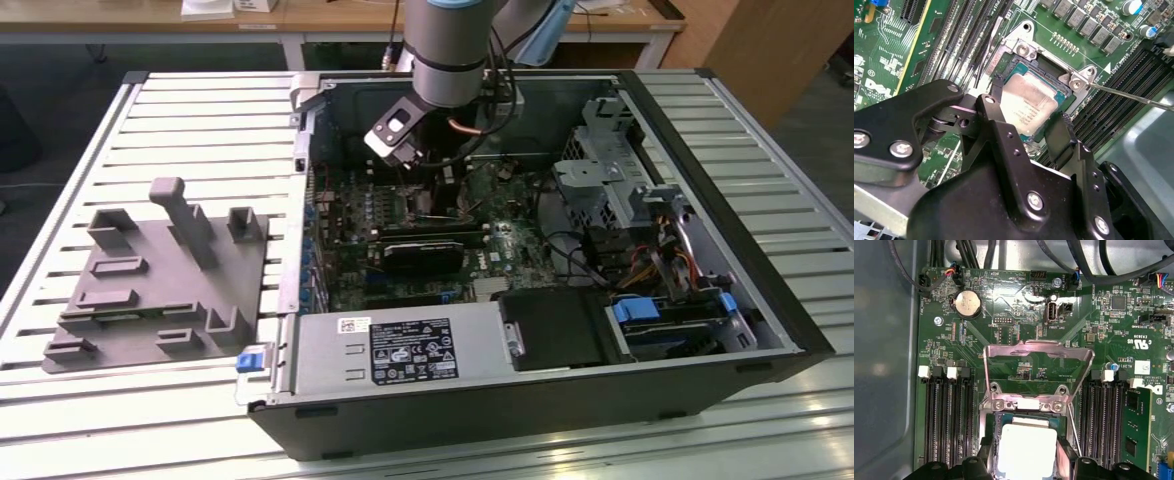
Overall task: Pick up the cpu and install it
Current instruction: 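Place the cpu into insertion slot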
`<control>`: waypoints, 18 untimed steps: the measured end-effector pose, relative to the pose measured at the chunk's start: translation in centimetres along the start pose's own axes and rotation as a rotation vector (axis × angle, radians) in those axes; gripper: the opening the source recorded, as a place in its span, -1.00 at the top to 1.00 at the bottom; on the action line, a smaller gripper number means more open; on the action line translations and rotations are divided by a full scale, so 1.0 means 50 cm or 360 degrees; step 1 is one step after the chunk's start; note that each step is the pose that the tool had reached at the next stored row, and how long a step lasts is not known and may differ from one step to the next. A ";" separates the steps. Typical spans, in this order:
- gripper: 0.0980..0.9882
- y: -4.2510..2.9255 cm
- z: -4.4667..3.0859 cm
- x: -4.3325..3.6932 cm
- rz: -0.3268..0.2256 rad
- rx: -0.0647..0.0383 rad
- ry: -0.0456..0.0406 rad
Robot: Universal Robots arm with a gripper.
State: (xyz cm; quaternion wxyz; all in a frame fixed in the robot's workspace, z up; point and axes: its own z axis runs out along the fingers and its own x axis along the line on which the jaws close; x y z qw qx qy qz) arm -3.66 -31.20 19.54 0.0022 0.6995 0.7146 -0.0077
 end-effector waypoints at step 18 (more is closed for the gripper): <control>0.03 0.000 -0.009 -0.004 -0.0082 -0.0001 -0.0002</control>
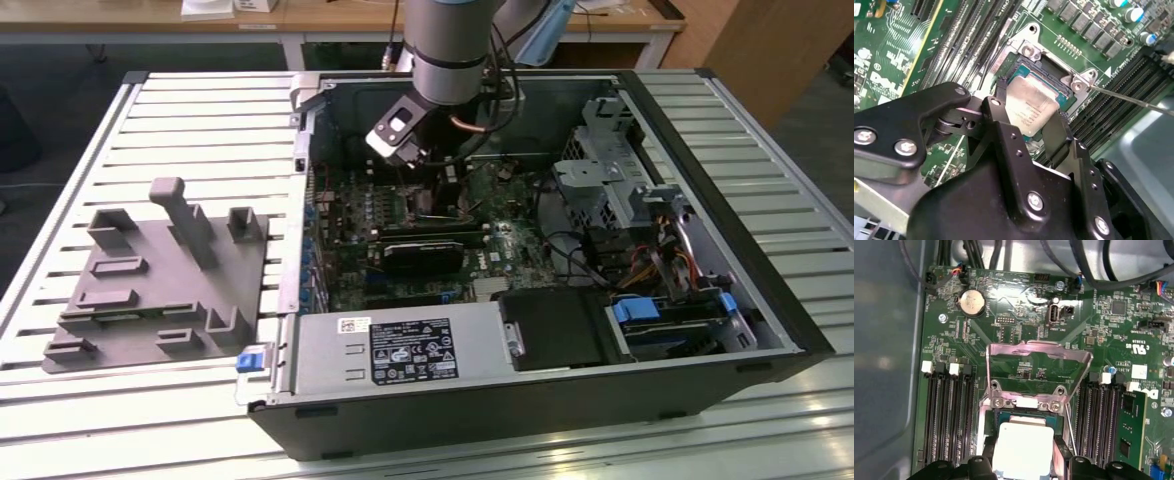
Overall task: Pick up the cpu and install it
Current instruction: 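Place the cpu into insertion slot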
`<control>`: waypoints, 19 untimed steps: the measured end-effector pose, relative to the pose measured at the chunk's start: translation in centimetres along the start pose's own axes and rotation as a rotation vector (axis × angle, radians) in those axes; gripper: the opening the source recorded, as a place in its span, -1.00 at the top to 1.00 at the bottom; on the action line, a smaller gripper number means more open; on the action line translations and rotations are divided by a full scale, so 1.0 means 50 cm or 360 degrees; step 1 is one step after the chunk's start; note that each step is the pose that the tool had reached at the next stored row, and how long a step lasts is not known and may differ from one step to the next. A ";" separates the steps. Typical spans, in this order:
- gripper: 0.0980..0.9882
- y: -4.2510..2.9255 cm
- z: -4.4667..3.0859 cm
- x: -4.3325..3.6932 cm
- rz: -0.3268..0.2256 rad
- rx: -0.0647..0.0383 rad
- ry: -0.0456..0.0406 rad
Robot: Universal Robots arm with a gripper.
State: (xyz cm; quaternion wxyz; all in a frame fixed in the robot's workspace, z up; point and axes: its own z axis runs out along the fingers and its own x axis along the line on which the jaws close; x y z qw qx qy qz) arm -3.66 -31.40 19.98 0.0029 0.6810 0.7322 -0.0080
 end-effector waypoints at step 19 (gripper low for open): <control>0.03 -0.002 0.008 0.000 -0.0066 -0.0001 0.0005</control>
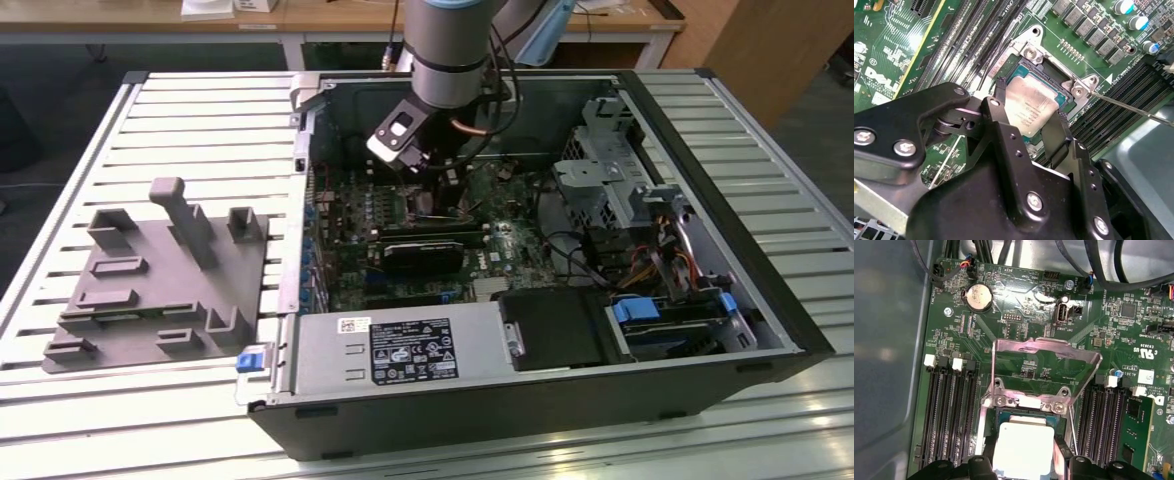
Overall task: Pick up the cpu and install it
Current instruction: 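Place the cpu into insertion slot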
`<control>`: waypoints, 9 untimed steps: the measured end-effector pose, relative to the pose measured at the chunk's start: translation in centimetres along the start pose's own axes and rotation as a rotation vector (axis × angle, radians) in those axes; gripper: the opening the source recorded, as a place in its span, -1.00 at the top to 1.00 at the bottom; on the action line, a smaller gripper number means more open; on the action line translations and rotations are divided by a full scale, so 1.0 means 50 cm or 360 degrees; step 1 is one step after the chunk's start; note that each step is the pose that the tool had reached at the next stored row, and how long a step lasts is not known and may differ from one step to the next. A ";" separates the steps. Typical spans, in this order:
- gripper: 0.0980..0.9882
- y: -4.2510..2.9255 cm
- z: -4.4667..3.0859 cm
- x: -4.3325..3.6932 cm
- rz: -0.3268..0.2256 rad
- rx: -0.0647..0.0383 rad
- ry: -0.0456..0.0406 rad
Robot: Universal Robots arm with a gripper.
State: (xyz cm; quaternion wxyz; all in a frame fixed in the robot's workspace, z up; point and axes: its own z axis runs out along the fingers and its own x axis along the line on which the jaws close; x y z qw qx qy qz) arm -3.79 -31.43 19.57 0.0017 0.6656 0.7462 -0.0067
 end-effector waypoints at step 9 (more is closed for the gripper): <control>0.03 -0.001 0.001 0.000 0.0003 -0.0001 0.0002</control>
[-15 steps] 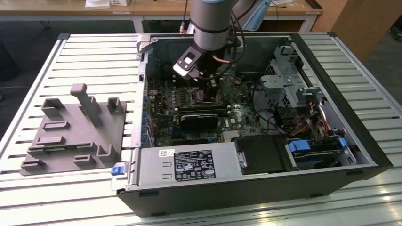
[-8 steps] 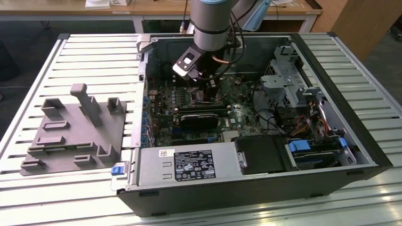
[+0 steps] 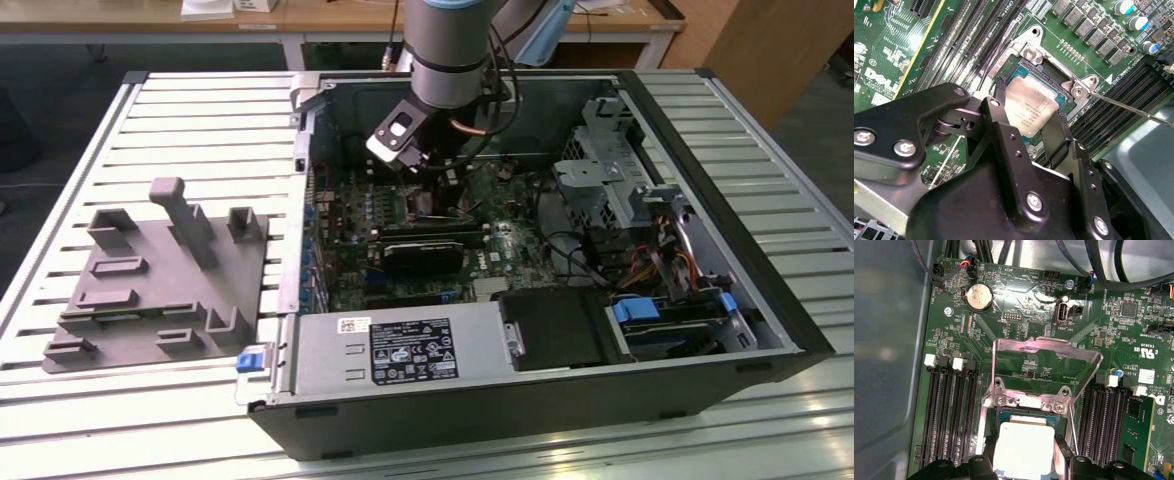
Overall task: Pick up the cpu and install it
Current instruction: 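Place the cpu into insertion slot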
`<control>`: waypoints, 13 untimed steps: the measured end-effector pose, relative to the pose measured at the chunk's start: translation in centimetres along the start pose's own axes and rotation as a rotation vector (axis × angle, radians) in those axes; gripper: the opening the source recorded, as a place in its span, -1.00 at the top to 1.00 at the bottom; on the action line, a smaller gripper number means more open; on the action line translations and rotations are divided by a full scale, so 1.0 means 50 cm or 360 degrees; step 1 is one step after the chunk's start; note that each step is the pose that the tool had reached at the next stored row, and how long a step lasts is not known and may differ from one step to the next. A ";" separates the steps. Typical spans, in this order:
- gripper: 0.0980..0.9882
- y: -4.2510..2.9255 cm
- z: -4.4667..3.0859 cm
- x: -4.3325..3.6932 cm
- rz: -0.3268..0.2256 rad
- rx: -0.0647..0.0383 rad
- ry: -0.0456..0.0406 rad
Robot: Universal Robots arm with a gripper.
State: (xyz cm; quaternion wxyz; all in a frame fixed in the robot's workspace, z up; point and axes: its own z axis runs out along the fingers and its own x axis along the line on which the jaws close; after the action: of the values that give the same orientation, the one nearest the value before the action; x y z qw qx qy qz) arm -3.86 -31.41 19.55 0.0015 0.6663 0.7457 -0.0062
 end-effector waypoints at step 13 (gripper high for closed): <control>0.03 -0.002 0.002 0.000 0.0009 0.0000 0.0005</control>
State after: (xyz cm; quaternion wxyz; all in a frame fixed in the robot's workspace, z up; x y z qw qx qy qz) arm -3.96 -31.42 19.47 0.0004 0.6684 0.7438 -0.0052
